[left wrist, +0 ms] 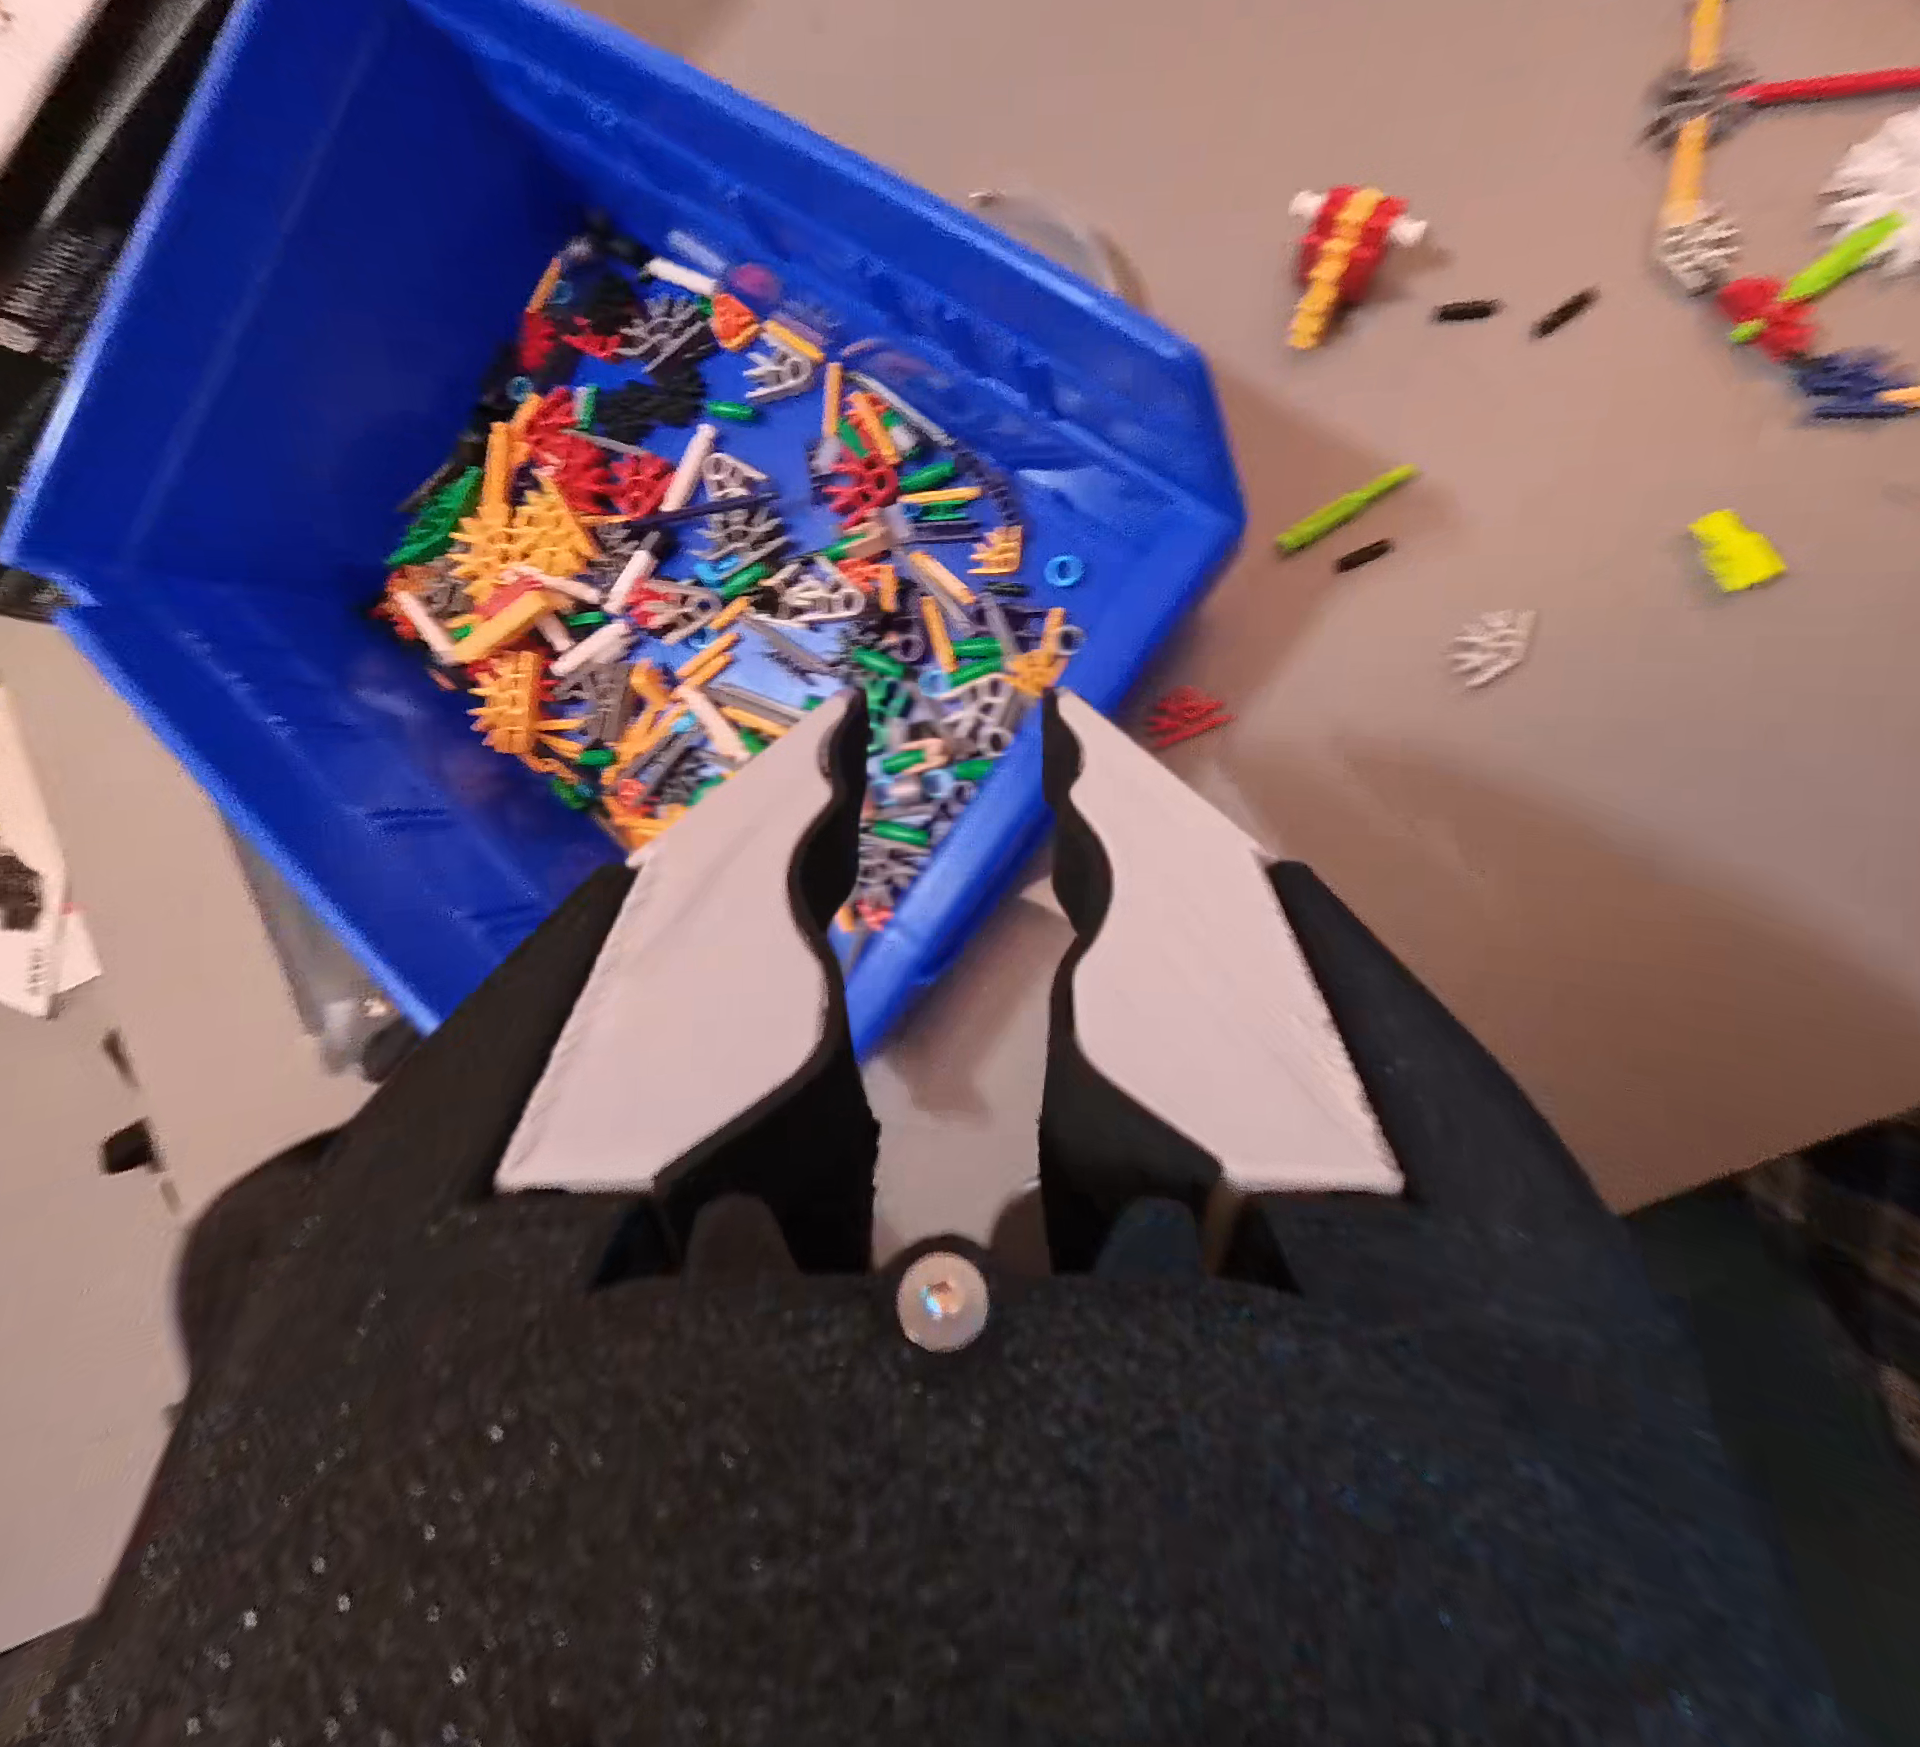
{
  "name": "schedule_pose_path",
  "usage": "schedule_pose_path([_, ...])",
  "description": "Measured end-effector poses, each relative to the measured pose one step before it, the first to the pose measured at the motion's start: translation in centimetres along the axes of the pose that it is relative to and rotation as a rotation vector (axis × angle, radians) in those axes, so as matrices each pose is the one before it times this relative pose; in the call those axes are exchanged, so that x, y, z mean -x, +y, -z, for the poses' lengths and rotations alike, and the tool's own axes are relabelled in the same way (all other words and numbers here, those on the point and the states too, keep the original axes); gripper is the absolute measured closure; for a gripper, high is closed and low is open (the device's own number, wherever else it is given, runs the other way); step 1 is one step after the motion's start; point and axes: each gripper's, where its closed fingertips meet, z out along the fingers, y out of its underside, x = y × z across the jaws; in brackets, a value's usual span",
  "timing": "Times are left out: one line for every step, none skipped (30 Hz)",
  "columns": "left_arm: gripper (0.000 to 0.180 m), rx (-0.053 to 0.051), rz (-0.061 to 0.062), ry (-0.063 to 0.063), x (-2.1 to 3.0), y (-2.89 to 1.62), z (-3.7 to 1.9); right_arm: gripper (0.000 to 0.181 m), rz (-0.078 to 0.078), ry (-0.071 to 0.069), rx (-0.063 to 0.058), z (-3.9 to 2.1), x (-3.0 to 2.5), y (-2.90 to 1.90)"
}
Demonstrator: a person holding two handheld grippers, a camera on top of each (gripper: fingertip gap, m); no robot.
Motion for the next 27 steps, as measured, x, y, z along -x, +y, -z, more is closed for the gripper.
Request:
schedule_pose_path([0.15, 0.0118, -0.0135, -0.0031, 0.971, -0.038, -0.299, 0.161, -0.0001, -0.0022, -0.0015, -0.051, 0.034, -0.029])
schedule_pose_path([0.152, 0.0242, -0.0004, 0.0151, 0.626, 0.097, -0.517, 0.161, -0.0013, -0.0033, -0.0008, -0.09, 0.038, -0.031])
schedule_pose_path([0.153, 0.0299, -0.0042, 0.0243, 0.329, 0.067, -0.645, 0.161, -0.0011, -0.0035, 0.002, -0.099, 0.048, -0.003])
schedule_pose_path([0.157, 0.0119, -0.0178, 0.0158, 0.238, -0.272, -0.693, 0.161, 0.001, -0.0005, 0.0032, -0.085, 0.011, -0.009])
schedule_pose_path([0.16, 0.0043, -0.0071, 0.0314, -0.075, -0.375, -0.859, 0.161, 0.0019, 0.0023, 0.0002, -0.051, -0.001, -0.056])
schedule_pose_path([0.162, 0.0121, -0.0008, 0.0698, -0.673, -0.19, -0.999, 0.161, 0.0, 0.0015, -0.0026, -0.007, -0.001, -0.12])
schedule_pose_path([0.167, 0.0164, -0.0101, 0.055, -0.506, -0.054, -1.053, 0.161, -0.0016, 0.0009, -0.0027, -0.008, 0.014, -0.108])
schedule_pose_path([0.168, 0.0271, -0.0114, 0.0205, -0.005, 0.166, -1.032, 0.161, -0.0019, 0.0016, -0.0004, -0.004, -0.001, -0.072])
schedule_pose_path([0.171, 0.0449, -0.0063, 0.0251, -0.09, 0.458, -0.96, 0.161, -0.0021, 0.0033, 0.0013, -0.007, -0.022, -0.01])
schedule_pose_path([0.174, 0.0392, -0.007, 0.0338, -0.232, 0.418, -0.767, 0.161, -0.0029, 0.004, 0.0012, 0.017, -0.044, -0.002])
schedule_pose_path([0.175, 0.0071, 0.0027, 0.0063, 0.201, -0.049, -0.488, 0.161, -0.0035, 0.0032, 0.0012, 0.025, -0.018, 0.018])
schedule_pose_path([0.175, -0.0092, 0.0251, 0.0041, 0.303, -0.307, -0.297, 0.161, -0.0031, 0.0039, 0.0013, 0.048, -0.028, 0.039])
schedule_pose_path([0.175, -0.016, 0.0214, 0.0297, -0.145, -0.36, -0.254, 0.161, -0.003, 0.0045, 0.0017, 0.038, -0.035, 0.059])
schedule_pose_path([0.175, -0.0209, 0.0185, 0.0357, -0.257, -0.422, -0.213, 0.161, -0.0041, 0.0038, 0.0018, 0.033, -0.033, 0.069])
schedule_pose_path([0.176, -0.0171, 0.0096, 0.0102, 0.05, -0.353, -0.235, 0.161, -0.0052, 0.003, 0.0018, -0.001, -0.037, 0.08])
schedule_pose_path([0.175, 0.0048, -0.0079, 0.0047, 0.015, -0.013, -0.324, 0.161, -0.0057, 0.0026, 0.0016, -0.019, -0.023, 0.063])
schedule_pose_path([0.175, 0.0271, -0.0107, 0.0044, -0.035, 0.332, -0.408, 0.161, -0.0052, 0.0022, 0.0009, -0.024, -0.016, 0.04])
schedule_pose_path([0.175, 0.0279, -0.0033, -0.0101, 0.172, 0.356, -0.43, 0.161, -0.0035, 0.0017, 0.0006, -0.026, 0.0, 0.021])
schedule_pose_path([0.175, 0.019, -0.0017, -0.0057, 0.098, 0.246, -0.389, 0.161, -0.0017, 0.0018, 0.0007, -0.037, 0.019, 0.0])
schedule_pose_path([0.175, 0.0153, 0.0045, 0.0119, -0.135, 0.256, -0.328, 0.161, -0.0007, 0.002, 0.0, -0.036, 0.008, -0.018])
schedule_pose_path([0.175, -0.0036, 0.01, 0.0082, -0.007, 0.017, -0.147, 0.161, -0.0016, 0.0016, -0.0003, -0.04, 0.005, -0.038])
schedule_pose_path([0.173, -0.0105, 0.0181, 0.0016, 0.165, -0.084, 0.019, 0.161, -0.0022, 0.001, 0.0, -0.05, 0.011, -0.031])
schedule_pose_path([0.17, 0.0006, 0.0097, -0.0035, 0.235, 0.12, -0.003, 0.161, -0.0018, 0.0011, 0.0002, -0.044, 0.014, -0.024])
schedule_pose_path([0.169, -0.003, 0.0111, -0.004, 0.252, 0.065, 0.045, 0.161, -0.0011, 0.0012, 0.0002, -0.05, 0.008, -0.016])
schedule_pose_path([0.168, 0.0024, 0.0073, -0.0165, 0.406, 0.135, 0.07, 0.161, -0.0008, 0.0007, 0.0, -0.041, 0.035, -0.023])
schedule_pose_path([0.17, 0.0046, -0.0059, -0.0173, 0.334, 0.154, 0.097, 0.161, -0.0004, -0.0001, 0.0006, -0.054, 0.048, -0.03])
schedule_pose_path([0.171, 0.0082, -0.0087, -0.0254, 0.425, 0.227, 0.1, 0.161, 0.0006, -0.0004, 0.0014, -0.032, 0.061, -0.017])
